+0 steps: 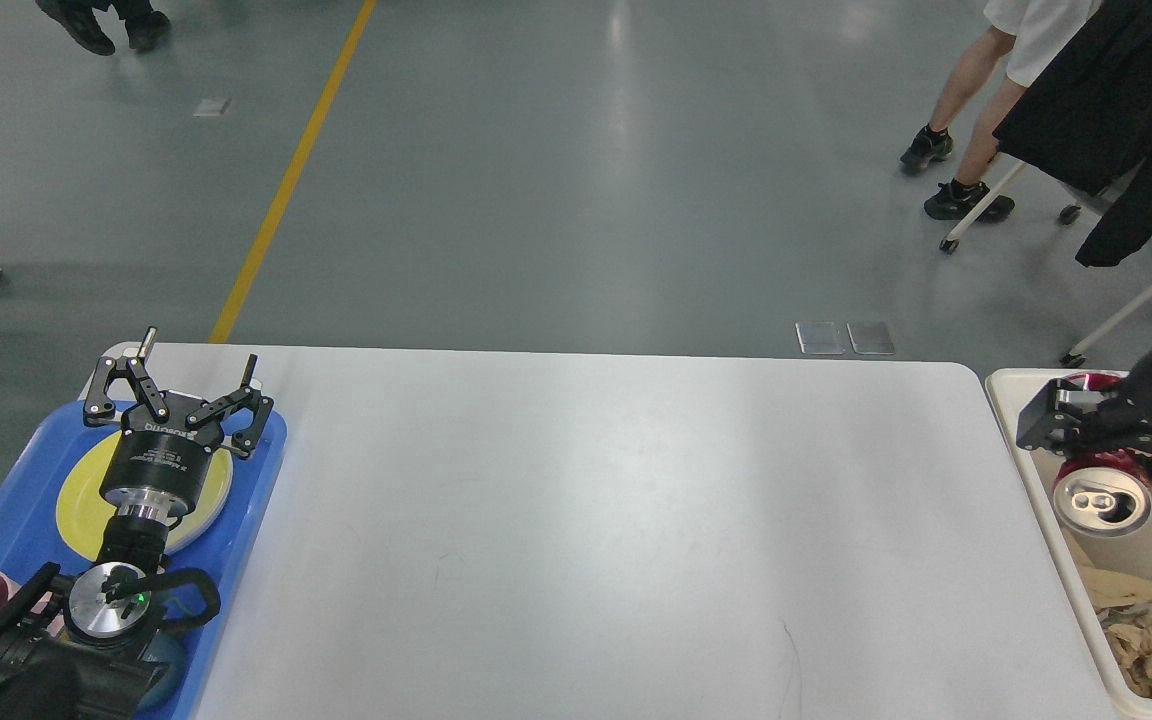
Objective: Tidy desktop
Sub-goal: 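Lift the red can and carry it into the white bin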
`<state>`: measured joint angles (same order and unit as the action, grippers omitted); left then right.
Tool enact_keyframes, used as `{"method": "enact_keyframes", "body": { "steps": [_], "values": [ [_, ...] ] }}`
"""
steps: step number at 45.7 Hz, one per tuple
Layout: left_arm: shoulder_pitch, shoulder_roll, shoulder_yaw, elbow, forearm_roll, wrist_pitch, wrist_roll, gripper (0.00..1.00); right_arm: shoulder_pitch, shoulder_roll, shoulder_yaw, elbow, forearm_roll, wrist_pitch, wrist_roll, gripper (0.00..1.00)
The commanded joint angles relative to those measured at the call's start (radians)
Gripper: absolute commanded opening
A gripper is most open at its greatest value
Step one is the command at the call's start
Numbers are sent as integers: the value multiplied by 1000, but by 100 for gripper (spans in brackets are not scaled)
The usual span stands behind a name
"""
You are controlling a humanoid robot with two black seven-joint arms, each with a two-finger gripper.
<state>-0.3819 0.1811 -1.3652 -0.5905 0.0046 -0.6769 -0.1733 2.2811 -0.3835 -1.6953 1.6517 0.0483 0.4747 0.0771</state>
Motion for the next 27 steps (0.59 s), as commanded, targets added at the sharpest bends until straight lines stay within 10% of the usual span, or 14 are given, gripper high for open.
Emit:
{"method": "enact_keyframes", "body": {
  "steps": [1, 13, 27],
  "values": [
    [0, 0, 0, 0, 0, 0, 0, 97, -136, -158, -4, -150, -39, -39, -25, 0],
    [0, 0, 0, 0, 0, 0, 0, 97, -668, -368, 268, -653, -84, -64, -30, 0],
    [0, 0, 0, 0, 0, -1, 0, 97, -1366, -244, 701, -1222, -91, -166, -33, 0]
  ]
}}
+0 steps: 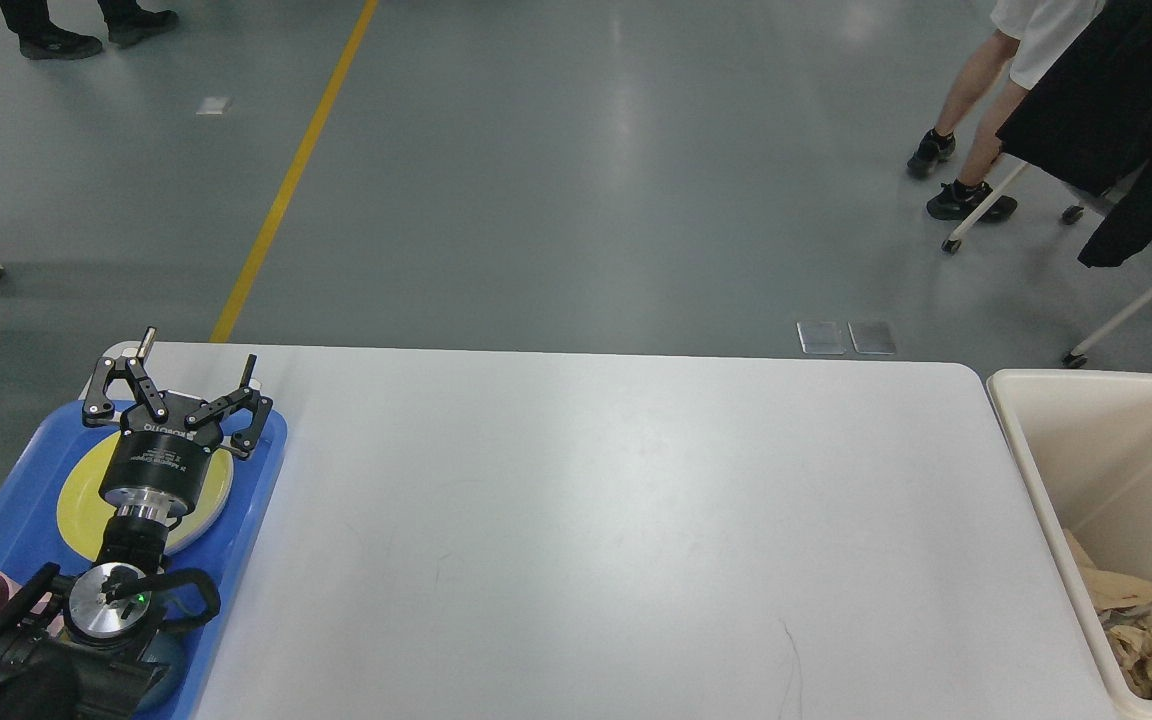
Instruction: Tidy desktop
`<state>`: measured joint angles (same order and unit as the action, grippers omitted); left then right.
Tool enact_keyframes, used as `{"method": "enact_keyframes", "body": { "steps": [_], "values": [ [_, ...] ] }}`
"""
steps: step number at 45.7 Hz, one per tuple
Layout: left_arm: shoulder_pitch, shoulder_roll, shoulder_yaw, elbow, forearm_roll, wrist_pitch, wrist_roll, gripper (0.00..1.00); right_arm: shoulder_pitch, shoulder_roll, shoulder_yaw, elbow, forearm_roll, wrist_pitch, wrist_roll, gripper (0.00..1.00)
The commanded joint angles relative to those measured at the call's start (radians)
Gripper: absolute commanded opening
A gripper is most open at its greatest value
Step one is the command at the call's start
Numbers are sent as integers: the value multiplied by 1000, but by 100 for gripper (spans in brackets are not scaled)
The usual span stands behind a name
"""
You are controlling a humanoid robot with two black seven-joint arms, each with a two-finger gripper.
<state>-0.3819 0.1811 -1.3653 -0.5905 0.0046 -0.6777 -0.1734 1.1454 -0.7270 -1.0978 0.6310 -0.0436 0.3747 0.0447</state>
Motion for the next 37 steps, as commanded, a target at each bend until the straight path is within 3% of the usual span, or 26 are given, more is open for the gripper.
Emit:
{"method": "enact_keyframes", "body": {
  "steps": [1, 8, 12, 18, 31, 32, 35, 37],
  "values": [
    [0, 0, 0, -2, 0, 0, 0, 97, -281, 122, 119, -244, 1, -83, 0, 0],
    [0, 0, 0, 0, 0, 0, 0, 97, -539, 291, 209, -537, 8, -181, -3, 0],
    [0, 0, 0, 0, 0, 0, 0, 97, -618, 347, 246, -629, 10, -229, -25, 0],
    [0, 0, 0, 0, 0, 0, 0, 97, -639, 351, 262, -636, 4, -312, -74, 0],
    [0, 0, 0, 0, 0, 0, 0, 97, -665, 347, 269, -636, 1, -327, -77, 0],
    [0, 0, 0, -2, 0, 0, 0, 97, -668, 347, 268, -636, 1, -332, -75, 4],
    [0, 0, 0, 0, 0, 0, 0, 97, -678, 336, 265, -640, -1, -341, -74, 62],
    [0, 0, 0, 0, 0, 0, 0, 97, -678, 324, 268, -639, -1, -356, -72, 91]
  ]
}}
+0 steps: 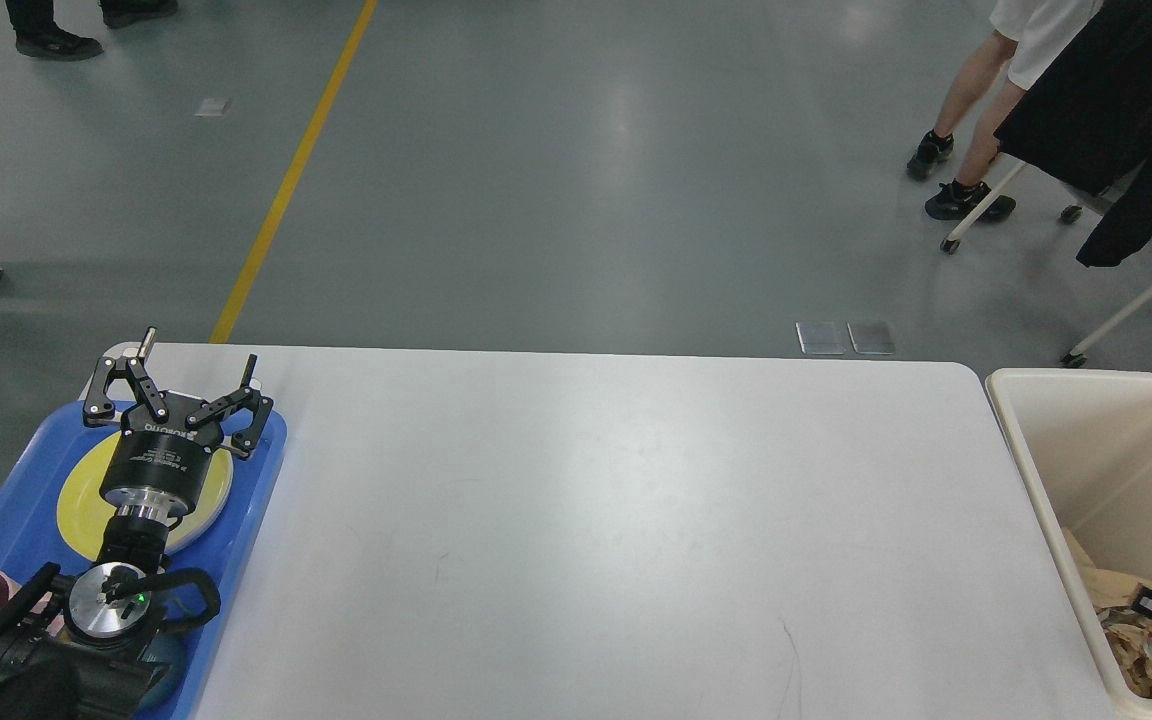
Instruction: Tidy desktop
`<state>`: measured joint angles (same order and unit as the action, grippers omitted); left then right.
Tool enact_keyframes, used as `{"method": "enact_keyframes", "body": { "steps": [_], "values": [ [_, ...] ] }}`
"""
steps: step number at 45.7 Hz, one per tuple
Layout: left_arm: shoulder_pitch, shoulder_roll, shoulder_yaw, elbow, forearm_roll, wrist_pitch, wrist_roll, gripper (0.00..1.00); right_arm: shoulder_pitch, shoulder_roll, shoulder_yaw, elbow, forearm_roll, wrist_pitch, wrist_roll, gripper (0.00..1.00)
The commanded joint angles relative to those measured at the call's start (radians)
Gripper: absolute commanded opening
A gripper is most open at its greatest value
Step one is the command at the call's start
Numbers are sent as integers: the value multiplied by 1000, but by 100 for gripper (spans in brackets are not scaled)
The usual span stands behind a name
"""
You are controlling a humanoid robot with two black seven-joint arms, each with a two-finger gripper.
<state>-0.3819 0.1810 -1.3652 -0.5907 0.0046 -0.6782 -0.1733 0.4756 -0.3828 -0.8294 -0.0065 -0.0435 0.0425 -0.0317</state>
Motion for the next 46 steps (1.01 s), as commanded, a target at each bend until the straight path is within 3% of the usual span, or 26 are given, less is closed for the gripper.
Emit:
{"method": "enact_keyframes", "body": {
  "steps": [1, 23, 40, 46],
  "values": [
    [0, 0, 0, -1, 0, 0, 0, 97, -9, -21, -1, -1, -1, -35, 4, 100],
    [0, 0, 0, 0, 0, 0, 0, 97, -8, -21, 42, 0, 2, -53, 3, 100],
    [-2, 0, 0, 0, 0, 0, 0, 97, 23, -39, 535, 8, 5, -53, 15, 100],
    [-2, 0, 0, -1, 0, 0, 0, 97, 115, -93, 689, 106, 1, -50, 70, 100]
  ]
}}
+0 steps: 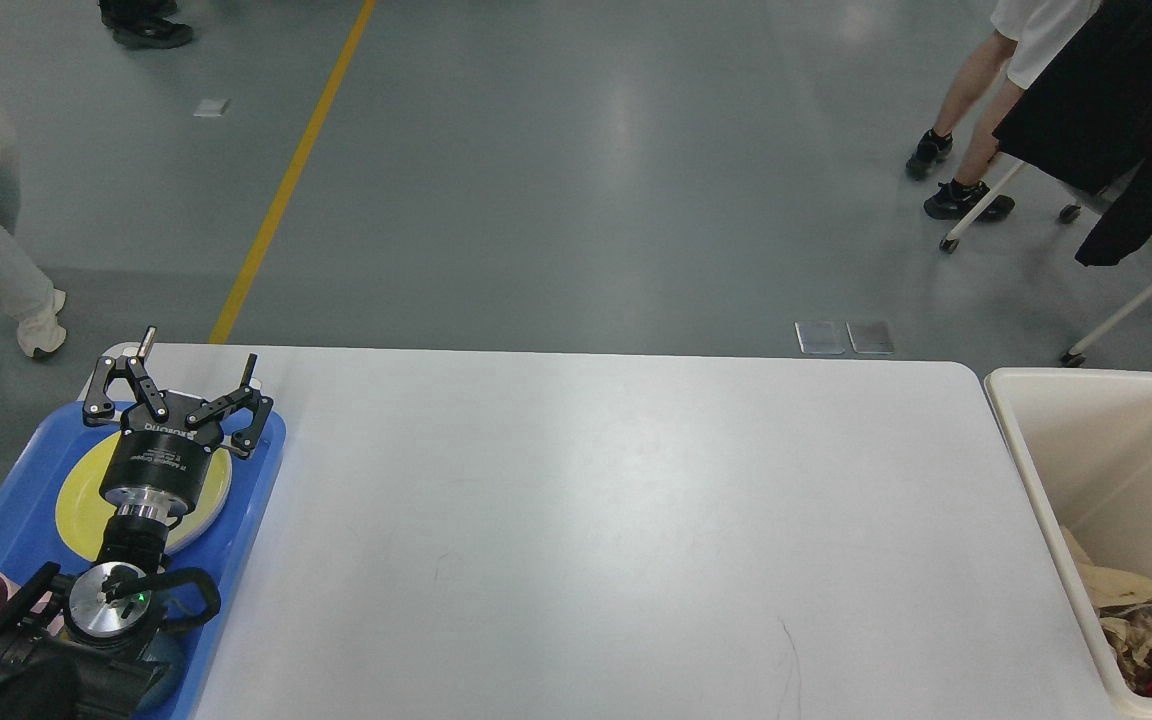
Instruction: Tidy desktop
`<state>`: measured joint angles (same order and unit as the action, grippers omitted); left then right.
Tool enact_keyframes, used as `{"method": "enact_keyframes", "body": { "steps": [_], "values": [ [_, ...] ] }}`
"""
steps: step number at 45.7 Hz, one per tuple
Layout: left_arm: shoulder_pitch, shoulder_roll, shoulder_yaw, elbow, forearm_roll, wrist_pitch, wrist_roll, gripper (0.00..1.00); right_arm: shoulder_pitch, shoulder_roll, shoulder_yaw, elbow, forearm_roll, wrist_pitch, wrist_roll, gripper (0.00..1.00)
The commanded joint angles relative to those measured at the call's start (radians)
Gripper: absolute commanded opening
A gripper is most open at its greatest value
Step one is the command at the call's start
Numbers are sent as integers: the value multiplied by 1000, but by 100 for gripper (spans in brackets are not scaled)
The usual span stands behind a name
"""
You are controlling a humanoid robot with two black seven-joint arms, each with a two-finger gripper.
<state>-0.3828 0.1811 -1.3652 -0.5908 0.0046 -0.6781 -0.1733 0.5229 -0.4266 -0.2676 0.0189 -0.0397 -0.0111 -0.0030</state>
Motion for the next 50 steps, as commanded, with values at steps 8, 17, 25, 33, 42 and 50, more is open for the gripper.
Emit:
{"method": "enact_keyframes", "body": {
  "steps": [8, 17, 25, 33, 42, 50],
  "values": [
    [1, 0, 0, -1, 0, 0, 0, 97, 85, -190, 598, 355, -8, 8, 115, 100],
    [-1, 0, 0, 0, 0, 0, 0, 97, -95, -161, 1309, 553, -12, 31, 126, 100],
    [1, 0, 0, 0, 0, 0, 0, 97, -234, -11, 1619, 693, -58, 238, 124, 100],
    [1, 0, 0, 0, 0, 0, 0, 97, -277, 84, 1702, 725, -117, 421, 130, 100],
    [1, 1, 0, 0, 0, 0, 0, 97, -294, 129, 1722, 730, -124, 488, 170, 100],
    [1, 0, 0, 0, 0, 0, 0, 97, -302, 146, 1716, 763, -155, 488, 172, 100]
  ]
}}
